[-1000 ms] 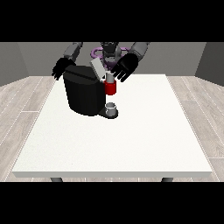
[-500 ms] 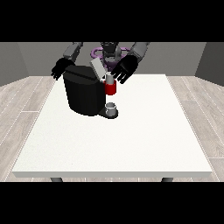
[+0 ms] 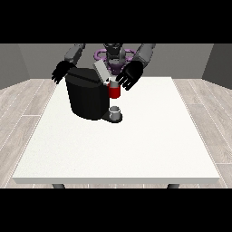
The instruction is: Insert the coffee pod into the coffee machine and close the lid
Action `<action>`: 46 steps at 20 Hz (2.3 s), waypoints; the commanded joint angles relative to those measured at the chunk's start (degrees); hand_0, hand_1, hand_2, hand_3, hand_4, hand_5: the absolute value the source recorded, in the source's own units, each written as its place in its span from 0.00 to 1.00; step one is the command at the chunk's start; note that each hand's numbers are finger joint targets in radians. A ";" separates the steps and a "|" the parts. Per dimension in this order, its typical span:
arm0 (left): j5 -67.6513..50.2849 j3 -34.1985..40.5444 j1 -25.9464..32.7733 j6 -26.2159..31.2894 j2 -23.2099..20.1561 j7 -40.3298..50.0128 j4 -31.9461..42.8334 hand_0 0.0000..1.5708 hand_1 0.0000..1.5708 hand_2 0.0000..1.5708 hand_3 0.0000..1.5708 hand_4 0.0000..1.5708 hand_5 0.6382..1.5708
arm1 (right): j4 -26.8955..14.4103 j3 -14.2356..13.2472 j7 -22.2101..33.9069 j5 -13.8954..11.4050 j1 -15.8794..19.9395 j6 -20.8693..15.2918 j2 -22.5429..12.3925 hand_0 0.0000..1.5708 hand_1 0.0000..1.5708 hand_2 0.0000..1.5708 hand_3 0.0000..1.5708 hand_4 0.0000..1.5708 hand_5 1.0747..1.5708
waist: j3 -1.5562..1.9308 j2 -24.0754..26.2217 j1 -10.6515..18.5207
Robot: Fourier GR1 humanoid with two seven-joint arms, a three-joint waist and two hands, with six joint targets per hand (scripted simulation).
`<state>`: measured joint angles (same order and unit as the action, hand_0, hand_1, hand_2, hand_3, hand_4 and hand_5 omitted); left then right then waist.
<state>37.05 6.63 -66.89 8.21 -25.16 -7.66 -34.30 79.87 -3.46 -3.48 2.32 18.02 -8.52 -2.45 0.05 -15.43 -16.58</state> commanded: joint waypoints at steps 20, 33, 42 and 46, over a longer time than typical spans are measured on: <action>5.72 -3.84 -1.92 1.27 -1.18 -2.07 -0.20 0.00 0.00 0.24 0.07 0.00 1.00 | -1.94 -0.16 -2.07 -0.27 3.36 -1.14 0.69 0.00 0.00 0.00 0.00 0.26 1.00 | -0.03 -2.67 0.18; 5.72 -3.45 0.05 5.65 -0.07 -0.67 -0.93 0.00 0.00 0.00 0.00 0.00 1.00 | -4.96 -2.51 -2.02 0.47 0.47 -1.36 -0.65 0.00 0.00 0.00 0.00 0.27 1.00 | -0.03 2.91 3.21; 4.02 -3.32 6.89 5.15 5.65 -0.89 -4.05 0.00 0.00 0.00 0.00 0.00 1.00 | -7.15 -2.90 -3.28 1.27 -5.62 -1.04 0.21 0.00 0.00 0.00 0.00 0.25 1.00 | -0.03 11.07 7.67; -4.88 5.65 9.55 4.95 6.54 -0.98 -2.25 0.00 0.00 0.00 0.00 0.00 1.00 | -4.46 -2.12 -2.30 1.41 -10.29 -0.36 0.21 0.00 0.00 0.00 0.00 0.27 1.00 | -0.09 15.64 7.51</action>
<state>38.39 6.88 -59.55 12.34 -20.96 -9.21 -36.78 75.63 -5.36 -5.76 3.45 11.42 -9.14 -2.26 -0.02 -4.45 -10.78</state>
